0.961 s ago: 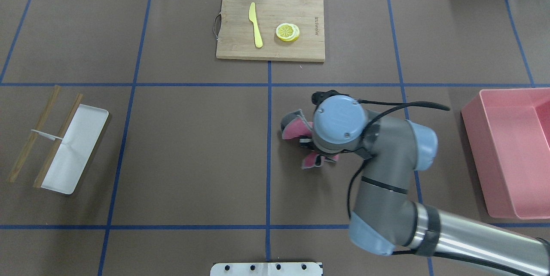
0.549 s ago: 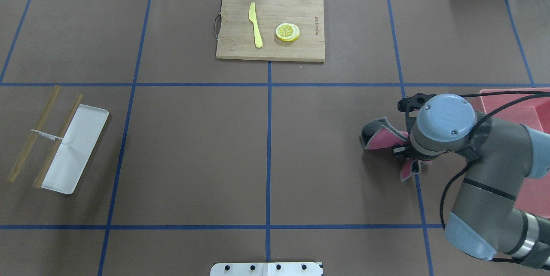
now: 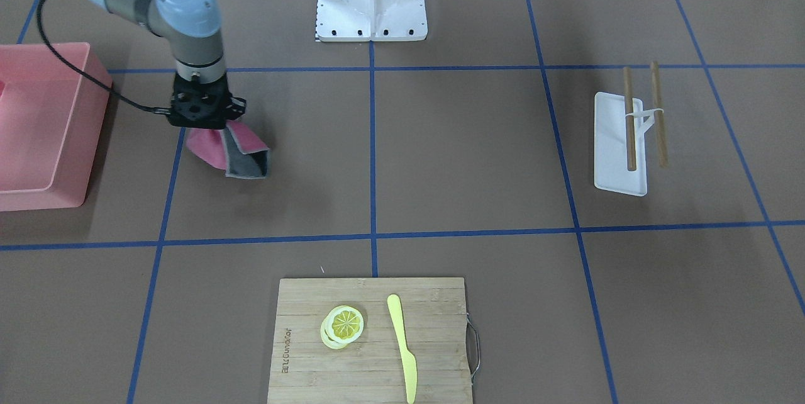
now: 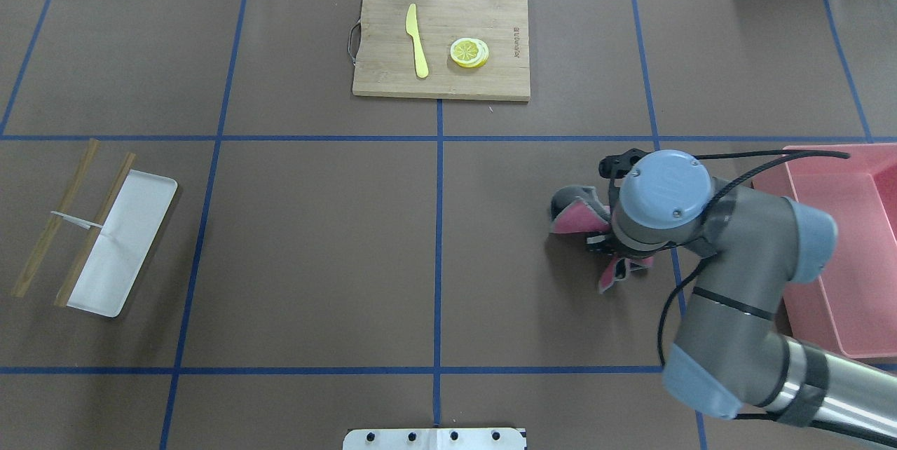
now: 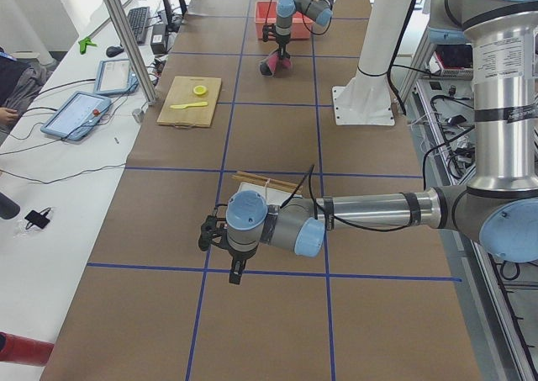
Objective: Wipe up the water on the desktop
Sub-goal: 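Wipe the cloth back and forth across the table with the right gripper, then carry the cloth to the pink bin and release it with the right gripper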
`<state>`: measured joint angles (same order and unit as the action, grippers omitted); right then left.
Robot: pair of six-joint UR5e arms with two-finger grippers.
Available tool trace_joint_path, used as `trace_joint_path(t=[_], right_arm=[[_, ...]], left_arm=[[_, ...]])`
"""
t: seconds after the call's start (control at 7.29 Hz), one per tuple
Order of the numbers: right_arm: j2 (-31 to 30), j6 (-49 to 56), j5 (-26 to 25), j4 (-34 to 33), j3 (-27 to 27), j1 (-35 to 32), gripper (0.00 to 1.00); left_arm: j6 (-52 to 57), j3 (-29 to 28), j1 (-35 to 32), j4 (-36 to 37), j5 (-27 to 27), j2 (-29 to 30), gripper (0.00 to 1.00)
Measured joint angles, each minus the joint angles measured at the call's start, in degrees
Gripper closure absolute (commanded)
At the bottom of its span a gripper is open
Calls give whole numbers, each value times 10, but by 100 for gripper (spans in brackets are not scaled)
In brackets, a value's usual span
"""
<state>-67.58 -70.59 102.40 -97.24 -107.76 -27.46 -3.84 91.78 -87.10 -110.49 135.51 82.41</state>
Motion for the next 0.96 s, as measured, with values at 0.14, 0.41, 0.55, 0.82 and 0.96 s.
trace_joint_path(t=[0.14,0.41,0.55,0.82,0.96], right_arm=[[76,-72,-9,2,33,22,100],[180,-169,-31,0,53,40,100],[192,-178,-22,-16,23,24,100],[144,-104,50,-79,-84,-52,100],[92,-30,95,-98,-136,-105,100]], left_arm=[[-1,0,0,1,0,0,1],[-5,1,-1,3,2,-5,1],[-6,4,-2,3,3,-9,1],[-6,11,-3,4,3,-18,1],[-6,14,-3,4,3,-20,1]])
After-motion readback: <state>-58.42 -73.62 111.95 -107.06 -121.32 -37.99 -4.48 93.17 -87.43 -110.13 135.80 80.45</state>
